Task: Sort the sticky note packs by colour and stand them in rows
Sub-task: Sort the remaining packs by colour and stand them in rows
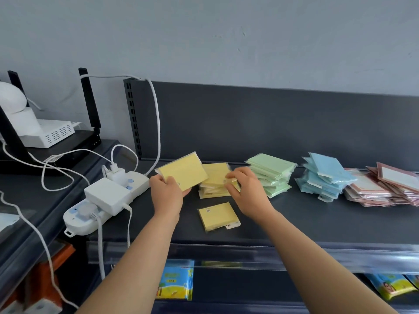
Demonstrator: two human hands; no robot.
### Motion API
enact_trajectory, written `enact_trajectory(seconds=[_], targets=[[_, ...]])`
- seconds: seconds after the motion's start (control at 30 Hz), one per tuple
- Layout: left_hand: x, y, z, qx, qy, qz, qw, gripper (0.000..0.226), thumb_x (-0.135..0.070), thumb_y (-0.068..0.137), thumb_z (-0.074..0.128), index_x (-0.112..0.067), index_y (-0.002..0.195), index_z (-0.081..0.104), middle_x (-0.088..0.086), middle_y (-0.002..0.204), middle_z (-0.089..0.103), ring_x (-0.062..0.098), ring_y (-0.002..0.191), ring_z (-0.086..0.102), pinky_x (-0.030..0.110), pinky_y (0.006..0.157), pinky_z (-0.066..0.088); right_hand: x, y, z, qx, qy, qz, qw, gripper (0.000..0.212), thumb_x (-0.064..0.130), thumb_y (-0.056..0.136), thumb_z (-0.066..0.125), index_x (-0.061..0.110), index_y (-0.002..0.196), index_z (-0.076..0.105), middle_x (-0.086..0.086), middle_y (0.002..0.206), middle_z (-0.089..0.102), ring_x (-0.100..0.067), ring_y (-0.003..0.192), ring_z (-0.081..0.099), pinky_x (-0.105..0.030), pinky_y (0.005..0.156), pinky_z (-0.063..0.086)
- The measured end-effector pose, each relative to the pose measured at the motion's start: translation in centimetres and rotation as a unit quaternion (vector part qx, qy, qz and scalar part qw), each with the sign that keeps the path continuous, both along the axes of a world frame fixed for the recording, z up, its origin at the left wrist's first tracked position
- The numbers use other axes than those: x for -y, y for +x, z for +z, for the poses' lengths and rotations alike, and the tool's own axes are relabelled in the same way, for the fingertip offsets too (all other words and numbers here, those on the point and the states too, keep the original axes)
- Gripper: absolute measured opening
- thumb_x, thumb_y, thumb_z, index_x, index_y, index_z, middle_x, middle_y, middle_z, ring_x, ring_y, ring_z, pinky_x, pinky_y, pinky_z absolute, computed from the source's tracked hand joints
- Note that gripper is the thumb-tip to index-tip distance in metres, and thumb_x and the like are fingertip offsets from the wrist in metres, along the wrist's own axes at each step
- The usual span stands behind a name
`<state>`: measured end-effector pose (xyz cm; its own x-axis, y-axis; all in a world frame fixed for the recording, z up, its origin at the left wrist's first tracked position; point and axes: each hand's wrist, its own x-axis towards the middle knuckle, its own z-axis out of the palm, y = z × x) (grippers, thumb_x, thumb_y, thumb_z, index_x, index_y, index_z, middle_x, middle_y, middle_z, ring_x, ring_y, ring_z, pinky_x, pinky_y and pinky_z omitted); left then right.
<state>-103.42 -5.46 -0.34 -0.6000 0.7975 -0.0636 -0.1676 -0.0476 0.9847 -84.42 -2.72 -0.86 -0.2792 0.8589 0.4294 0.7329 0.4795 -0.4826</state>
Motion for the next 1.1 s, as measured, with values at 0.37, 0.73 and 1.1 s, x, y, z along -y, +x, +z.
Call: enact_trajectory(seconds=[0.37, 0.73, 1.1], targets=[[-0.6, -0.1, 0.1, 0.037, 0.02, -0.008, 0.999, 0.026, -0.005, 0.1, 0.038, -0.009, 0.125, 0.041, 0.007, 0.125, 0.051, 0.02, 0.1, 0.059, 0.03, 0.068, 0.06, 1.2, 1.7, 0.0, 0.046, -0.112, 0.004, 0.993, 0.057, 0.033, 0.091, 0.063, 0.025, 0.142, 0.04, 0.006, 0.138, 0.041, -0.014, 0.123, 0.042, -0.02, 0.094, 0.034], [-3.5, 0.0, 0.5, -0.012, -0.042, -0.032, 0.999, 0.01, -0.019, 0.1, 0.047, -0.015, 0.109, 0.043, 0.006, 0.115, 0.054, 0.02, 0.098, 0.057, 0.037, 0.081, 0.056, 0.3, 0.3, 2.0, 0.053, -0.114, 0.009, 0.992, 0.046, 0.008, 0.098, 0.039, 0.011, 0.144, 0.041, -0.001, 0.152, 0.036, -0.017, 0.14, 0.033, -0.016, 0.106, 0.024], [-4.4, -0.2, -1.3, -0.012, -0.092, -0.062, 0.994, 0.019, -0.017, 0.092, 0.058, -0.013, 0.108, 0.048, 0.004, 0.103, 0.055, 0.019, 0.094, 0.056, 0.038, 0.085, 0.052, -0.1, -1.5, 1.2, -0.025, -0.16, -0.02, 0.987, 0.03, -0.001, 0.095, 0.032, -0.01, 0.108, 0.057, -0.025, 0.113, 0.06, -0.03, 0.091, 0.059, -0.032, 0.077, 0.049]])
